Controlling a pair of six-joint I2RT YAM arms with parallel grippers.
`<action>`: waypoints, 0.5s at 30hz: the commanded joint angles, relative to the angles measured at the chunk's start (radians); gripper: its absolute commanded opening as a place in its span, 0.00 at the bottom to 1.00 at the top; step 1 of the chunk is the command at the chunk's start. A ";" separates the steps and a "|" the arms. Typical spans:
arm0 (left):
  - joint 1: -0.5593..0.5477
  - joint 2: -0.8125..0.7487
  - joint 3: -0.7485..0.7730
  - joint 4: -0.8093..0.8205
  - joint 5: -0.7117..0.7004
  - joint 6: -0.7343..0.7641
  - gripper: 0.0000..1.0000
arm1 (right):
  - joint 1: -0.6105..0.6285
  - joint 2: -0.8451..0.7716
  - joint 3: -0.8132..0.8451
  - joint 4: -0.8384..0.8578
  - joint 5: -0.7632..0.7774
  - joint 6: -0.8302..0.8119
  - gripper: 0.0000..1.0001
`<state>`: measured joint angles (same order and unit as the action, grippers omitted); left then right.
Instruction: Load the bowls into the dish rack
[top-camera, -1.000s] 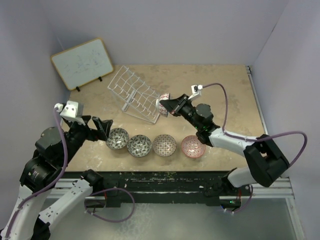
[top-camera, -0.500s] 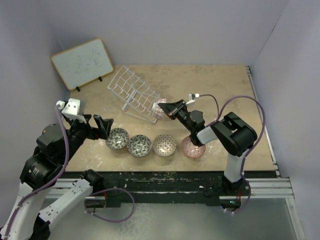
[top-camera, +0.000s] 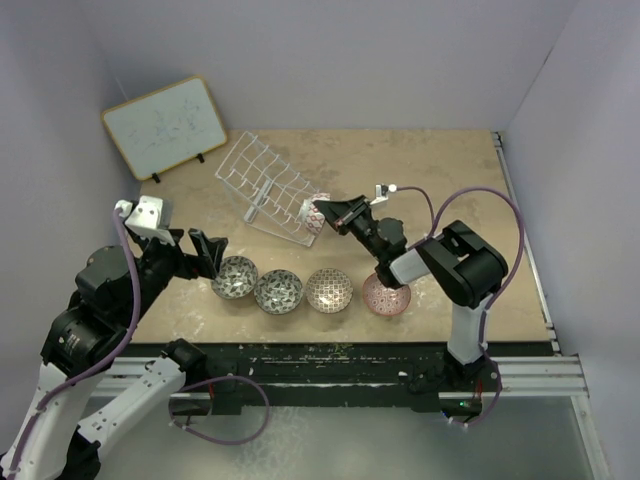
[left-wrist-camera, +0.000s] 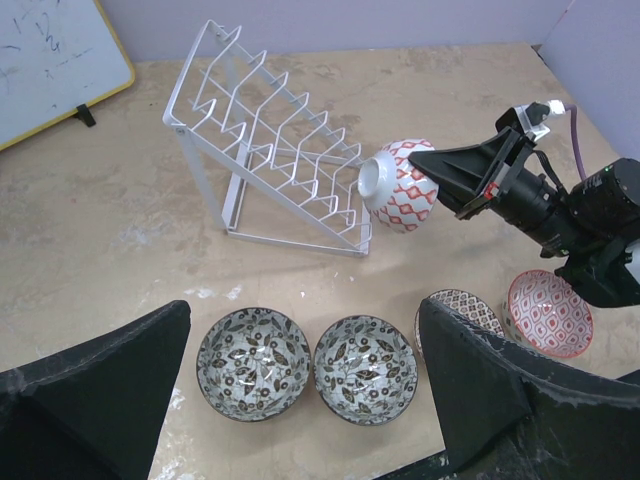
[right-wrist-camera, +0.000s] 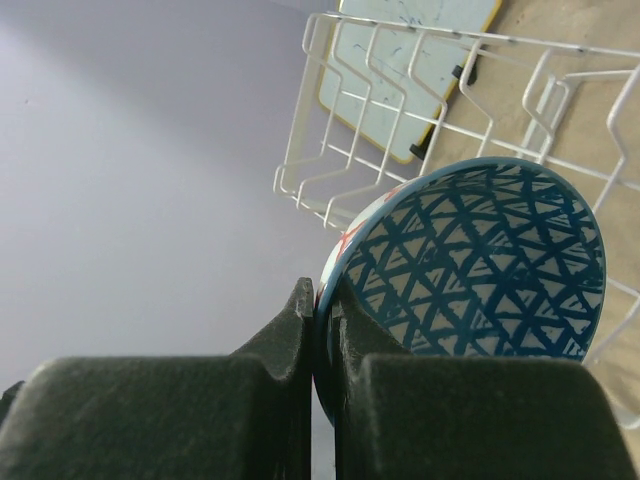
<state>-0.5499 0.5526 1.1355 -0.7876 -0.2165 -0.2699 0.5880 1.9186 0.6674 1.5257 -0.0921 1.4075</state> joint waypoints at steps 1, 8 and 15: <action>0.004 0.007 0.026 0.021 -0.003 -0.006 0.99 | -0.004 0.001 0.082 0.415 0.010 0.038 0.00; 0.004 0.010 0.026 0.019 -0.004 -0.007 0.99 | -0.005 0.053 0.152 0.415 0.014 0.078 0.00; 0.004 0.008 0.017 0.016 -0.010 -0.007 0.99 | -0.005 0.068 0.142 0.415 0.022 0.093 0.00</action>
<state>-0.5499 0.5526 1.1355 -0.7914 -0.2173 -0.2699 0.5877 2.0136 0.7818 1.5364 -0.0891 1.4750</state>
